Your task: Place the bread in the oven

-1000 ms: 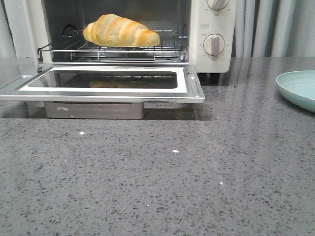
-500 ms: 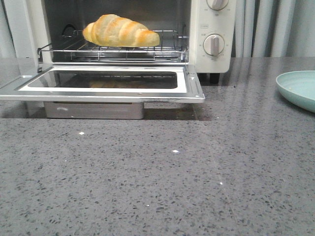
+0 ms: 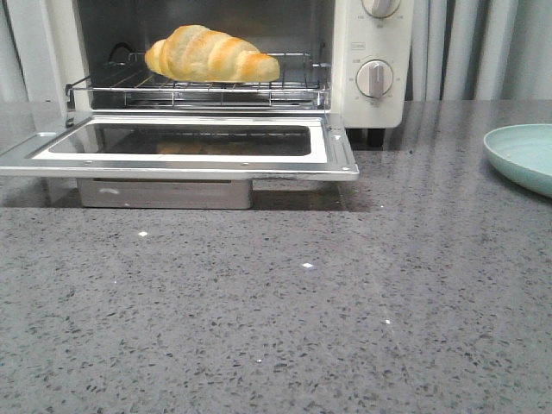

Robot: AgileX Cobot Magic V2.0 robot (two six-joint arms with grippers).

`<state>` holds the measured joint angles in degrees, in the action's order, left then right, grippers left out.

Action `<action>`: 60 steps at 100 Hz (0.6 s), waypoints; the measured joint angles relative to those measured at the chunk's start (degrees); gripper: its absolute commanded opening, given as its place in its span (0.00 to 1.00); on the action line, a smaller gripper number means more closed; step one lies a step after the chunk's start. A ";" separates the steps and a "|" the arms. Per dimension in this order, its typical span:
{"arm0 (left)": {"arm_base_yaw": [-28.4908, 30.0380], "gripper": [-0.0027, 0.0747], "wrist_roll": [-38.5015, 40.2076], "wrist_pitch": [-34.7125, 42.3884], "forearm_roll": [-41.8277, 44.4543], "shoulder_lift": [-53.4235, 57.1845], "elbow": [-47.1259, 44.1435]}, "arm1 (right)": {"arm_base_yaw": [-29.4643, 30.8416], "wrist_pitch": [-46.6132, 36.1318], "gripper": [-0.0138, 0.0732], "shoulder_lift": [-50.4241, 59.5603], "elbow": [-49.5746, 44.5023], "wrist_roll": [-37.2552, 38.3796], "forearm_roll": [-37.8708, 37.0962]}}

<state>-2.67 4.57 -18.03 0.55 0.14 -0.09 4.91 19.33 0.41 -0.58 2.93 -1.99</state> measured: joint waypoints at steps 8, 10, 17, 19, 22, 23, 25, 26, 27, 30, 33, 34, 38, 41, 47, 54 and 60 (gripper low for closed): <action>0.00 0.01 -0.02 -0.63 0.51 0.00 0.00 | 0.00 0.00 0.08 0.00 0.00 0.00 0.00; 0.00 0.01 -0.02 -0.63 0.67 0.00 0.00 | 0.00 0.00 0.08 0.00 0.00 0.00 0.00; 0.00 0.01 -0.12 -0.63 1.22 0.00 0.00 | 0.00 0.00 0.08 0.00 0.00 0.00 0.00; 0.00 0.01 -0.12 -0.63 1.36 0.00 0.00 | 0.00 0.00 0.08 0.00 0.00 0.00 0.00; 0.00 0.01 -0.12 -0.72 1.61 0.00 0.00 | 0.00 0.00 0.08 0.00 0.00 0.00 0.00; 0.00 0.01 -0.12 -0.72 1.60 0.00 0.00 | 0.00 0.00 0.08 0.00 0.00 0.00 0.00; 0.00 0.01 -0.12 -0.72 1.74 0.00 0.00 | 0.00 0.00 0.08 0.00 0.00 0.00 0.00; 0.00 0.01 -0.12 -0.72 1.89 0.00 0.00 | 0.00 0.00 0.08 0.00 0.00 0.00 0.00; 0.00 0.01 -0.12 -0.72 1.89 0.00 0.00 | 0.00 0.00 0.08 0.00 0.00 0.00 0.00; 0.00 0.01 -0.12 -0.72 2.14 0.00 0.00 | 0.00 0.00 0.08 0.00 0.00 0.00 0.00; 0.00 0.01 -0.12 -0.72 2.27 0.00 0.00 | 0.00 0.00 0.08 0.00 0.00 0.00 0.00; 0.00 0.01 -0.12 -0.72 2.40 0.00 0.00 | 0.00 0.00 0.08 0.00 0.00 0.00 0.00; 0.00 0.01 -0.12 -0.75 2.49 0.00 0.00 | 0.00 0.00 0.08 0.00 0.00 0.00 0.00; 0.00 0.01 -0.12 -0.85 2.60 0.00 0.00 | 0.00 0.00 0.08 0.00 0.00 0.00 0.00; 0.00 0.01 -0.12 -0.85 2.54 0.00 0.00 | 0.00 0.00 0.08 0.00 0.00 0.00 0.00; 0.00 0.01 -0.15 -0.85 2.54 0.00 0.00 | 0.00 0.00 0.08 0.00 0.00 0.00 0.00; 0.00 0.01 -0.15 -0.85 2.54 0.00 0.00 | 0.00 0.00 0.08 0.00 0.00 0.00 0.00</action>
<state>-2.67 4.43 -18.88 3.09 0.14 -0.09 4.91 19.33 0.41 -0.58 2.93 -1.99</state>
